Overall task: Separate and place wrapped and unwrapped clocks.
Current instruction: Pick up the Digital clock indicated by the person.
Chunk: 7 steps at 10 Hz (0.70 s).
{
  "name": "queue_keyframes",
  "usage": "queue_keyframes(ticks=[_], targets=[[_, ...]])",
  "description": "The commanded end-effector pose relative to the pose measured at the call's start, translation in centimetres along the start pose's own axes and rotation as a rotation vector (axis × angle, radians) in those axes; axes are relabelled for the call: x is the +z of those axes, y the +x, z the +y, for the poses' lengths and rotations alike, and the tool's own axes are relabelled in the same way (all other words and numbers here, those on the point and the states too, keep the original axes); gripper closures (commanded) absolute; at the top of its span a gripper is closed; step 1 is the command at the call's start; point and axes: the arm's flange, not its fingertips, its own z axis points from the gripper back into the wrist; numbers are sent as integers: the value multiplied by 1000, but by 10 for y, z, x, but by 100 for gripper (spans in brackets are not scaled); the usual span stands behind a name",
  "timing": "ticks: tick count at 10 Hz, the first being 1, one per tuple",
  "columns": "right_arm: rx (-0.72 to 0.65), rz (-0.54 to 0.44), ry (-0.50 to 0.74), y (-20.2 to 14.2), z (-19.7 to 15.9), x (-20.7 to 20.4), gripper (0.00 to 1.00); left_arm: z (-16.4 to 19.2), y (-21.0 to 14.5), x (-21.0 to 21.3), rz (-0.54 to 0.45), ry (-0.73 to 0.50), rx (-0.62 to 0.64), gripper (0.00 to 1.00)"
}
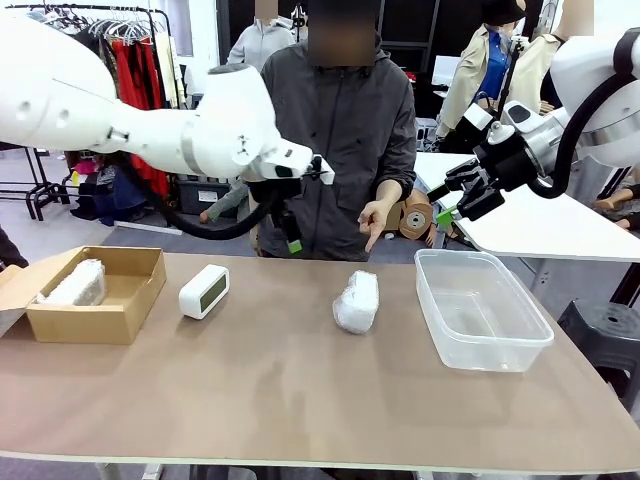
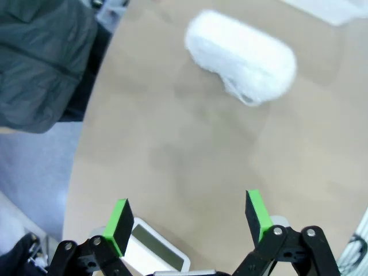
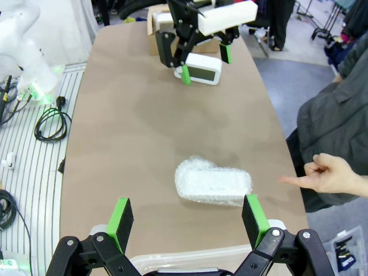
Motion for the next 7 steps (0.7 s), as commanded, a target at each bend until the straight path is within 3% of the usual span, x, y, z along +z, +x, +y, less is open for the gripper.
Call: queue_keyframes(ticks=[1, 6, 7], targets=[[3, 2, 1, 1, 0, 2, 0, 1, 21, -9, 15, 88, 61, 0], [3, 2, 1, 1, 0, 2, 0, -10, 54, -52, 68, 155, 204, 0], [3, 2, 1, 1, 0, 2, 0, -15, 62, -56, 22, 181, 258, 0]])
